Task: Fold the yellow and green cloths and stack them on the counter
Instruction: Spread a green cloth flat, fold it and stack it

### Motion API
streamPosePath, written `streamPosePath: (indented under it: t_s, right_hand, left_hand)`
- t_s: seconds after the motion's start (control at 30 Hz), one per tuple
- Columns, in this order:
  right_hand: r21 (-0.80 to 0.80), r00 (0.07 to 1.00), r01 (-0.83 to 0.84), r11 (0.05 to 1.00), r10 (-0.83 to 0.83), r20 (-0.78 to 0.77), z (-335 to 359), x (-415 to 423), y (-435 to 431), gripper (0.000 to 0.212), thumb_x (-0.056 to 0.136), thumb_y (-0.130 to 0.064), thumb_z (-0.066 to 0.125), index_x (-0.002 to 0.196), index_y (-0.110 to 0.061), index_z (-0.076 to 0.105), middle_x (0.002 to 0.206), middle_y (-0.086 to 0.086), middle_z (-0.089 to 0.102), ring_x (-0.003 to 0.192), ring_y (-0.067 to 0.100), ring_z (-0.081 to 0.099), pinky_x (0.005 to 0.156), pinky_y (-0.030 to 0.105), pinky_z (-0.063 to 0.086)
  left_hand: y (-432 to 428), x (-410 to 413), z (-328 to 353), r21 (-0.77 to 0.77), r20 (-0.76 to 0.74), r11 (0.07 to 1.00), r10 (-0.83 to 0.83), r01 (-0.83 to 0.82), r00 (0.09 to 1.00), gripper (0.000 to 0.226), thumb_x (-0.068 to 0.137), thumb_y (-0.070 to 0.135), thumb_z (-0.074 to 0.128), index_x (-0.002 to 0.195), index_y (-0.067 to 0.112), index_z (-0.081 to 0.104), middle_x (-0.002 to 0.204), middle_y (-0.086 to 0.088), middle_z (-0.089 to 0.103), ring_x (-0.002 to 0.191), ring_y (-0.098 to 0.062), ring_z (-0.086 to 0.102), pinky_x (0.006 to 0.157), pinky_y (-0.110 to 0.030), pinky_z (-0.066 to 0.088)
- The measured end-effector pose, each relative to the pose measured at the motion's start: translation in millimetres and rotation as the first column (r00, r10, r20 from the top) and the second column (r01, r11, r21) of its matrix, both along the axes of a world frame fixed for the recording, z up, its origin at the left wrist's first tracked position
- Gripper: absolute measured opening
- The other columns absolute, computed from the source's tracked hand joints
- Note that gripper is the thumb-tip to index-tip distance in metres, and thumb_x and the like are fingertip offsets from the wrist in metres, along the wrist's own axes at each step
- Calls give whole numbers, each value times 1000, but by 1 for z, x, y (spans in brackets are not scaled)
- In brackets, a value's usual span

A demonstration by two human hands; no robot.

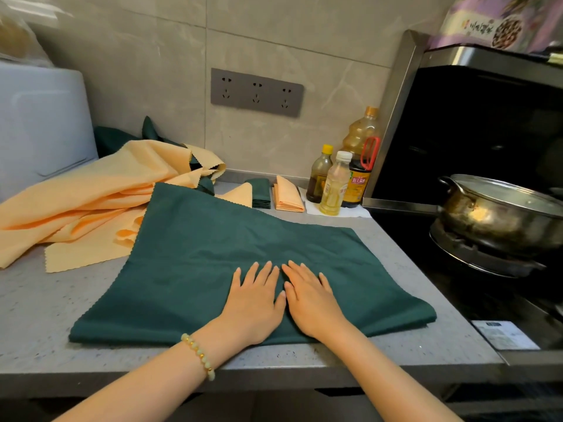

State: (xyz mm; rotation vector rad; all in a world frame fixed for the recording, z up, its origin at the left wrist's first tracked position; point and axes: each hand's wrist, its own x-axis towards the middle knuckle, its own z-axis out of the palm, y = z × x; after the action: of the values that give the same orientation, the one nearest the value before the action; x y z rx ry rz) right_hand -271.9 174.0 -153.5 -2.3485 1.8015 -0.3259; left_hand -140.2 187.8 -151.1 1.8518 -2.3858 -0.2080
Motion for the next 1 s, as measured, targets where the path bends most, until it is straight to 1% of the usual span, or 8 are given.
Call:
streamPosePath:
  t_s: [0.1, 0.17, 0.27, 0.33, 0.43, 0.53, 0.67, 1.0]
  right_hand:
    - [11, 1000, 16, 1000, -16, 23, 0, -2, 0, 48, 103, -31, 21, 150, -23, 18, 157, -8, 14, 146, 11, 4, 118, 41, -1]
    - [-12, 999, 15, 1000, -15, 29, 2, -5, -5, 46, 103, -32, 25, 147, -22, 26, 153, -6, 24, 143, 13, 14, 118, 43, 0]
    - [-123, 999, 41, 992, -40, 16, 9, -11, -21, 31, 100, -32, 36, 127, -21, 47, 128, -1, 44, 126, 18, 36, 117, 41, 9]
    - [-136, 998, 63, 989, -61, 22, 16, -15, -33, 21, 99, -31, 42, 113, -18, 51, 116, 0, 49, 116, 21, 42, 113, 38, 19]
    - [-83, 999, 48, 995, -49, -5, 22, -20, -42, 16, 98, -29, 45, 106, -17, 52, 113, 1, 49, 112, 21, 44, 105, 34, 28]
    - [-72, 999, 41, 997, -42, -22, 24, -21, -44, 16, 98, -28, 45, 105, -17, 54, 114, 1, 49, 110, 20, 44, 102, 34, 31]
    - [-84, 999, 46, 995, -47, -16, 24, -22, -42, 16, 98, -28, 45, 104, -16, 55, 113, 2, 50, 108, 19, 45, 98, 33, 34]
    - [-128, 996, 84, 988, -83, 13, 22, -19, -41, 16, 98, -28, 47, 103, -16, 57, 113, 2, 52, 107, 20, 47, 97, 33, 36]
  left_hand:
    - [0, 0, -1, 2, -3, 1000, -1, 1, 1000, 59, 102, 42, 17, 154, 19, 0, 161, 3, -5, 148, -18, -6, 119, -43, -4]
    - [-1, 0, -1, 3, 8, 1000, -2, 2, 1000, 59, 102, 42, 18, 154, 19, 1, 161, 3, -3, 148, -18, -5, 119, -43, -4]
    - [-6, 0, 2, -10, 13, 1000, -1, 1, 1000, 58, 102, 43, 21, 153, 19, 10, 160, 3, 6, 148, -18, 1, 119, -43, -2]
    - [-11, 2, 5, -31, 0, 999, -6, 6, 1000, 56, 102, 44, 23, 152, 20, 18, 158, 3, 16, 147, -19, 7, 119, -42, 2]
    - [-16, 3, 9, -49, -8, 999, -14, 13, 1000, 54, 101, 45, 23, 149, 20, 25, 152, 4, 27, 142, -19, 21, 118, -40, 10]
    - [-18, 1, 10, -41, 9, 999, -14, 14, 1000, 53, 101, 46, 22, 148, 22, 26, 149, 5, 29, 139, -20, 25, 116, -42, 15]
    - [-18, -1, 10, -30, 33, 1000, -1, 2, 999, 54, 101, 47, 21, 149, 23, 26, 150, 4, 28, 139, -22, 25, 115, -43, 16]
    - [-15, -6, 9, -33, 54, 999, 14, -12, 998, 56, 101, 47, 21, 150, 20, 21, 154, 0, 23, 142, -24, 19, 117, -44, 13]
